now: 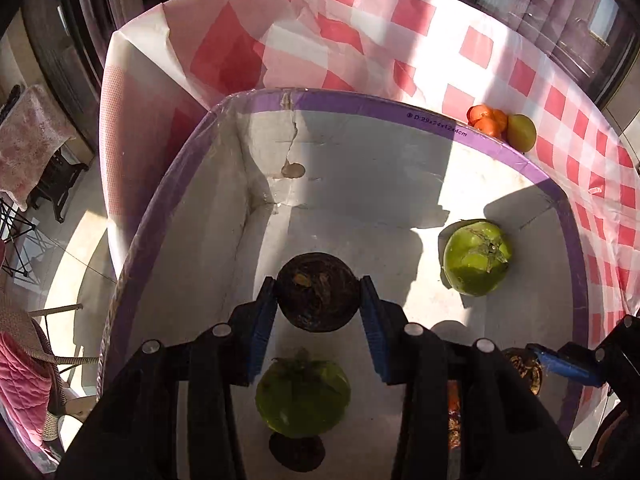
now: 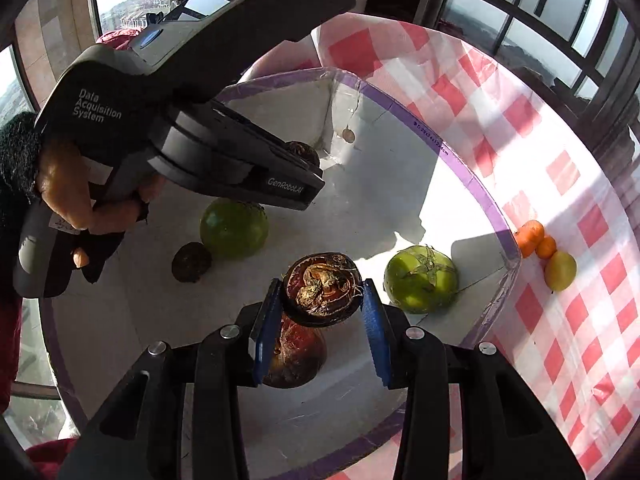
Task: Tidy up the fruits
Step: 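Carry both dark fruits into the white box and open both tools, then withdraw both tools from the box back over the table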
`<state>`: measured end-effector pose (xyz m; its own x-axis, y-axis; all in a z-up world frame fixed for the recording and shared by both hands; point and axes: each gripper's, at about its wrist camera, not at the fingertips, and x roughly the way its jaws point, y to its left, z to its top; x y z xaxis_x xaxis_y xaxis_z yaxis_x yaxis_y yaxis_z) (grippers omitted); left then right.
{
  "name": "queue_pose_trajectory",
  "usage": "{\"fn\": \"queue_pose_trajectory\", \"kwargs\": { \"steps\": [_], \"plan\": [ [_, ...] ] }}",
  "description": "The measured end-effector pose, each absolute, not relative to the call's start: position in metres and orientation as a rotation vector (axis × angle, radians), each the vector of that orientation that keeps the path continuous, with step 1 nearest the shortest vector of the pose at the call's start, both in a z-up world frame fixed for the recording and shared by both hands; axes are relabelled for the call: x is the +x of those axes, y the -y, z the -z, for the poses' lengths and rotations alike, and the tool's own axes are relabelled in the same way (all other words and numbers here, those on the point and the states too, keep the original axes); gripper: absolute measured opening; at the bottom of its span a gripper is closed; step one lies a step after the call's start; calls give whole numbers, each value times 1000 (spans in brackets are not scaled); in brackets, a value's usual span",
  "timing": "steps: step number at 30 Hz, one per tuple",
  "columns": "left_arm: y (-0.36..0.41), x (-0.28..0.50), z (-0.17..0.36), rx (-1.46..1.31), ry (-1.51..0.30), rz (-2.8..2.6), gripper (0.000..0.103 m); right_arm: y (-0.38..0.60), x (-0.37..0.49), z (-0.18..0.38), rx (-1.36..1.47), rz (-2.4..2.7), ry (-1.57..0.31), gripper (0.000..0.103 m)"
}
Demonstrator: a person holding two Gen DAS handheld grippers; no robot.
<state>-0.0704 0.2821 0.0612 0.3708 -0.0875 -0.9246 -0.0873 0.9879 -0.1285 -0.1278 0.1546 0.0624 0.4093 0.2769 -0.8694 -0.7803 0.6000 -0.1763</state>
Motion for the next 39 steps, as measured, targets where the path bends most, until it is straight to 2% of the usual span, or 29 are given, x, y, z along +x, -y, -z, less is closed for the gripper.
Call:
{"fn": "queue_pose_trajectory", "kwargs": {
  "steps": [8,20,22,23,25,30,34,36,38,39],
  "plan": [
    [-276,-48,-20,-129,-1300,15,42,-176,-94,-11,-801,-667,-1078,40],
    [-282,-49,-8,-62,-1318,-21,43,-178,-90,-3,-842,-673,-1080,40],
    [-279,-51,-9,-40,-1311,-29,45,-178,-91,-4,-852,-665,-1062,41],
    [-280,-52,-10,-41,-1309,-31,49,-178,-92,-4,-855,-662,-1055,41],
    [-280,-53,-9,-50,-1311,-26,56,-176,-96,-6,-850,-659,-1044,45],
    [-284,-63,-10,-53,-1293,-20,61,-168,-98,-14,-809,-661,-1005,58],
    [-282,-72,-41,-88,-1154,-41,62,-159,-118,-38,-770,-678,-865,72],
    [-286,-85,-76,-128,-1021,-89,71,-144,-132,-67,-680,-715,-774,75],
    [-283,-106,-123,-154,-841,-154,86,-117,-145,-99,-569,-747,-672,81],
    [-276,-121,-151,-171,-725,-179,90,-100,-150,-114,-518,-745,-616,85]
  ]
}}
